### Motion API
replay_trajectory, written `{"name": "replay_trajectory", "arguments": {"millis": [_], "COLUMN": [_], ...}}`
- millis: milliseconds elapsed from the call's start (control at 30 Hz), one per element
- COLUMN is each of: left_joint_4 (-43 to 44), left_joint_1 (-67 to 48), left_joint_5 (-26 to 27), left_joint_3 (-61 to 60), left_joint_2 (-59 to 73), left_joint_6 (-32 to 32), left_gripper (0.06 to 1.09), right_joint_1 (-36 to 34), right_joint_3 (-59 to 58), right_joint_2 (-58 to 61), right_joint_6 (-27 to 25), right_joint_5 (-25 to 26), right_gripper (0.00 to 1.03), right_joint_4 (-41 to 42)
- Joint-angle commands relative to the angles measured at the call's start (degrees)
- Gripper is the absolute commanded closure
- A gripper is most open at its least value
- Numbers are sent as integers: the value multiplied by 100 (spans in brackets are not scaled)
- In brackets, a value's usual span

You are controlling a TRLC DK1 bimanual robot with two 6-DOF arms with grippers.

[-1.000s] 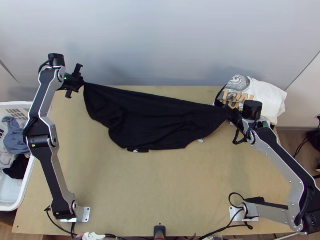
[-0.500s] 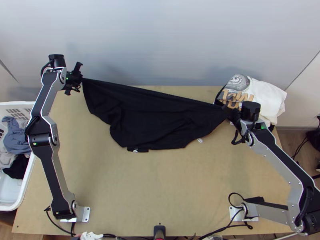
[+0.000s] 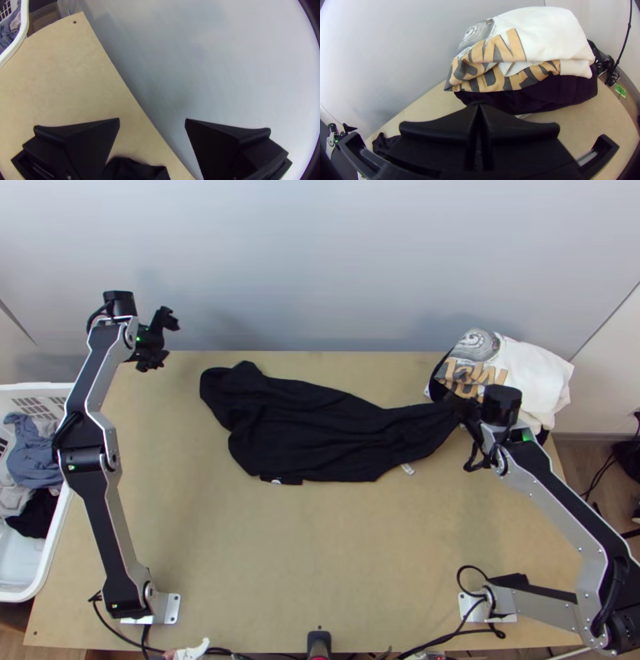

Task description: Fold the t-shirt

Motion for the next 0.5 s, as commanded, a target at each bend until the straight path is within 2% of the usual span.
{"name": "replay_trajectory", "arguments": {"millis": [0,100,267,367,467], "left_joint_4": [-259,-198,-593,-585,-752], "left_joint_1": [-18,-36,-80,-220,-449], "left_joint_5": [637,672,804,681,330], "left_joint_3": [-283,-670,-978,-1364,-1742], "left_joint_2": [-260,-594,-990,-1289,-1491], "left_joint_6": [403,790,1177,2012,3392], "left_gripper": [10,10,10,10,11], "right_joint_1": [26,35,96,140,176], "right_joint_3": [-72,-72,-124,-98,-89], "right_joint_2": [-51,-51,-16,11,20], "right_joint_6": [-82,-82,-82,-82,-91], "right_joint_5": [-4,-4,-4,-4,-4], "right_gripper": [100,100,100,100,100], "right_joint_4": [20,56,231,231,231]}}
